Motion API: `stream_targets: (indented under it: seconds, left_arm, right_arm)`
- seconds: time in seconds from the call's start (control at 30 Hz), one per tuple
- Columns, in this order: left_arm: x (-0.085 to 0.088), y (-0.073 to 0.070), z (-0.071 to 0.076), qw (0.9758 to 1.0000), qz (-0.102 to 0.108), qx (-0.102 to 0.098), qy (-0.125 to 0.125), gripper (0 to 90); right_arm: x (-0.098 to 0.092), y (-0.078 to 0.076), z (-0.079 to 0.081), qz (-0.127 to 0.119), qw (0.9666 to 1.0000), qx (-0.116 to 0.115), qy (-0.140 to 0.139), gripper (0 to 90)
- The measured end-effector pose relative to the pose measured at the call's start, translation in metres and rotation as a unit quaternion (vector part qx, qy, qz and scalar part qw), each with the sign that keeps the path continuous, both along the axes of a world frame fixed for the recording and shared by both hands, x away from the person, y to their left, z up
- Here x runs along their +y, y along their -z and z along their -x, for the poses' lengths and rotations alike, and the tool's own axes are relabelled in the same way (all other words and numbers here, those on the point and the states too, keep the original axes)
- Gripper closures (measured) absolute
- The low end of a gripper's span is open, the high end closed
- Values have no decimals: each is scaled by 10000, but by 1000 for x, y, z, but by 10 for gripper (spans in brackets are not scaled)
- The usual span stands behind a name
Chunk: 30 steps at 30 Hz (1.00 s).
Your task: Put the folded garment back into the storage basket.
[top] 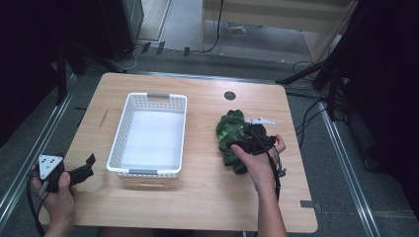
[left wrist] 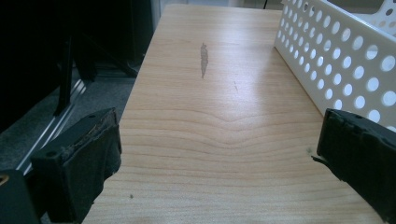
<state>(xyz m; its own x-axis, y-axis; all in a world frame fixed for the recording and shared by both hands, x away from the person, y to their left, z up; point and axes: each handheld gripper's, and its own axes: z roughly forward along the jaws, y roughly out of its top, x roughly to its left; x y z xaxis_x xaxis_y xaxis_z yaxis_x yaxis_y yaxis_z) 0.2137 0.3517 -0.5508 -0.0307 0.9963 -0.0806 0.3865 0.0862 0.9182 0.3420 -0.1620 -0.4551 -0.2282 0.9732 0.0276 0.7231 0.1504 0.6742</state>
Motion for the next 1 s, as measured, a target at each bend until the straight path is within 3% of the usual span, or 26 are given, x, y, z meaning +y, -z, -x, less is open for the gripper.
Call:
stream_targets:
  seconds: [0.33, 0.5, 0.63, 0.8, 1.0]
  left_arm:
    - [0, 0, -1, 10000, -27, 27, 11, 8]
    - [-1, 0, -2, 10000, -36, 48, 7, 8]
    - [0, 0, -2, 10000, -15, 55, 11, 8]
    - [0, 0, -2, 10000, 0, 57, 15, 8]
    - [0, 0, -2, 10000, 30, 63, 17, 8]
  right_arm:
    - [8, 24, -33, 172, 9985, 506, 63, 0]
    - [12, 27, -45, 175, 9980, 610, 27, 0]
    - [15, 39, -60, 299, 9962, 790, 189, 0]
    - [13, 51, -65, 221, 9950, 918, 334, 0]
    - [15, 70, -68, 157, 9927, 1172, 254, 0]
